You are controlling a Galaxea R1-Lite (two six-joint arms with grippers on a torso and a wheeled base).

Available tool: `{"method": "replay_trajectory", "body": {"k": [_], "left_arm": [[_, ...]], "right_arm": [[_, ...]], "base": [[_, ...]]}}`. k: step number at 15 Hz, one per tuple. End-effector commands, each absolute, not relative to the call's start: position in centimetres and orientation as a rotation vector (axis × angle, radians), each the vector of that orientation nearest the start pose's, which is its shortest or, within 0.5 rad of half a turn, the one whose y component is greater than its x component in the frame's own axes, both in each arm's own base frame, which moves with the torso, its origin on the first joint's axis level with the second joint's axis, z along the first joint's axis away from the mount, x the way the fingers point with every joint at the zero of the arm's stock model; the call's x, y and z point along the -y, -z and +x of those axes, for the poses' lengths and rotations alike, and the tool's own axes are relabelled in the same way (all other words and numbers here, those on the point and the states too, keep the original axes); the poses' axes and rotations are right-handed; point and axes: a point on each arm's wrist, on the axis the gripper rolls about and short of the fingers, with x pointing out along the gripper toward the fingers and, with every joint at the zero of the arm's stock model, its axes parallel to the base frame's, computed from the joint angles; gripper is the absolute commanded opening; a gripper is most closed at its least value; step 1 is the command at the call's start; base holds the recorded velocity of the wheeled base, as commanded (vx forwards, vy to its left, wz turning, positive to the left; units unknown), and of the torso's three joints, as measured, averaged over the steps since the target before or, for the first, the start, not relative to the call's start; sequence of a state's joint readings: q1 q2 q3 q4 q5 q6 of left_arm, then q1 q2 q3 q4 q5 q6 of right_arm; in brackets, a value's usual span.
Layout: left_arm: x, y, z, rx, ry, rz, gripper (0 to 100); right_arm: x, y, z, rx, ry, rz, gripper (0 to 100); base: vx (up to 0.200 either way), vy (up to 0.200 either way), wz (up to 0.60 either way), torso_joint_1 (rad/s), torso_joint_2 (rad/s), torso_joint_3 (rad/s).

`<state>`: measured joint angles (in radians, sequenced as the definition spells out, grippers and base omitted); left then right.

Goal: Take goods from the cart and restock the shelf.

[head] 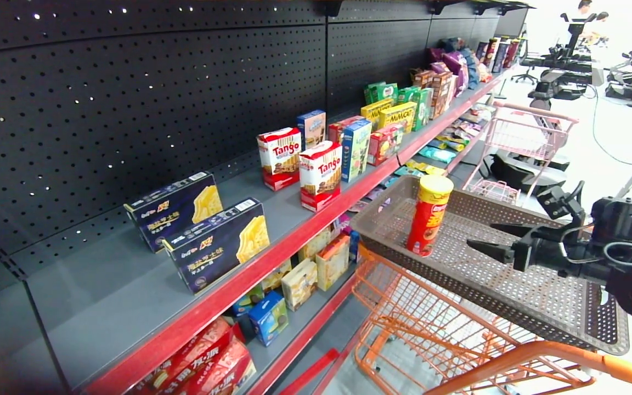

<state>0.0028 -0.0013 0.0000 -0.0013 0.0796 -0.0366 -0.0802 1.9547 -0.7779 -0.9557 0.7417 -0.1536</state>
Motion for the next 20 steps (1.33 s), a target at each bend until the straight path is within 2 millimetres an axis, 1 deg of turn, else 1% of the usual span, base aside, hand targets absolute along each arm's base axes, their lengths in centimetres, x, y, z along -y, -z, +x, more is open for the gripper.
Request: {"method": "replay_trajectory", "body": {"k": [1,3,5,6,8,10,13,15,17,18,20], "left_arm": [[-0.2,-7.6,-2.3,0.003,-0.083,-0.037,100],[-0.2,-7.6,-2.3,0.003,-0.083,-0.037,100],[-0.2,-7.6,-2.3,0.003,-0.083,-0.037,100],[-0.2,-7.6,-2.3,0.003,-0.083,-0.037,100],[-0.2,-7.6,-2.3,0.003,-0.083,-0.037,100],[-0.2,-7.6,-2.3,0.003,-0.083,-0.037,100],[-0.2,-7.6,-2.3,0.003,-0.083,-0.037,100],[-0.2,-7.6,-2.3,0.003,-0.083,-0.037,100],[-0.2,-7.6,-2.3,0.003,-0.083,-0.037,100],[-0.2,-7.6,-2.3,0.003,-0.083,-0.037,100],[-0.2,-7.5,-2.3,0.002,-0.083,-0.037,100]], "right_arm": [[-0.5,-11.0,37.0,-0.17,-0.675,-0.056,100],[-1.4,-11.4,39.0,-0.134,-0.658,-0.063,100],[-1.9,-11.5,40.2,-0.107,-0.668,-0.071,100],[-2.0,-11.5,40.7,-0.097,-0.672,-0.074,100],[-2.8,-10.8,41.5,-0.085,-0.689,-0.072,100],[-3.2,-10.3,42.2,-0.058,-0.696,-0.081,100],[-3.3,-9.6,42.7,-0.063,-0.697,-0.074,100],[-3.3,-9.0,44.0,-0.033,-0.696,-0.081,100],[-3.3,-9.0,44.1,-0.028,-0.696,-0.083,100],[-3.4,-8.8,45.4,0.007,-0.694,-0.094,100],[-3.9,-8.6,46.5,0.029,-0.704,-0.083,100]], "base": [[0.0,0.0,0.0,0.0,0.0,0.0],[0.0,0.0,0.0,0.0,0.0,0.0],[0.0,0.0,0.0,0.0,0.0,0.0],[0.0,0.0,0.0,0.0,0.0,0.0],[0.0,0.0,0.0,0.0,0.0,0.0],[0.0,0.0,0.0,0.0,0.0,0.0],[0.0,0.0,0.0,0.0,0.0,0.0],[0.0,0.0,0.0,0.0,0.0,0.0],[0.0,0.0,0.0,0.0,0.0,0.0],[0.0,0.0,0.0,0.0,0.0,0.0],[0.0,0.0,0.0,0.0,0.0,0.0]]}}
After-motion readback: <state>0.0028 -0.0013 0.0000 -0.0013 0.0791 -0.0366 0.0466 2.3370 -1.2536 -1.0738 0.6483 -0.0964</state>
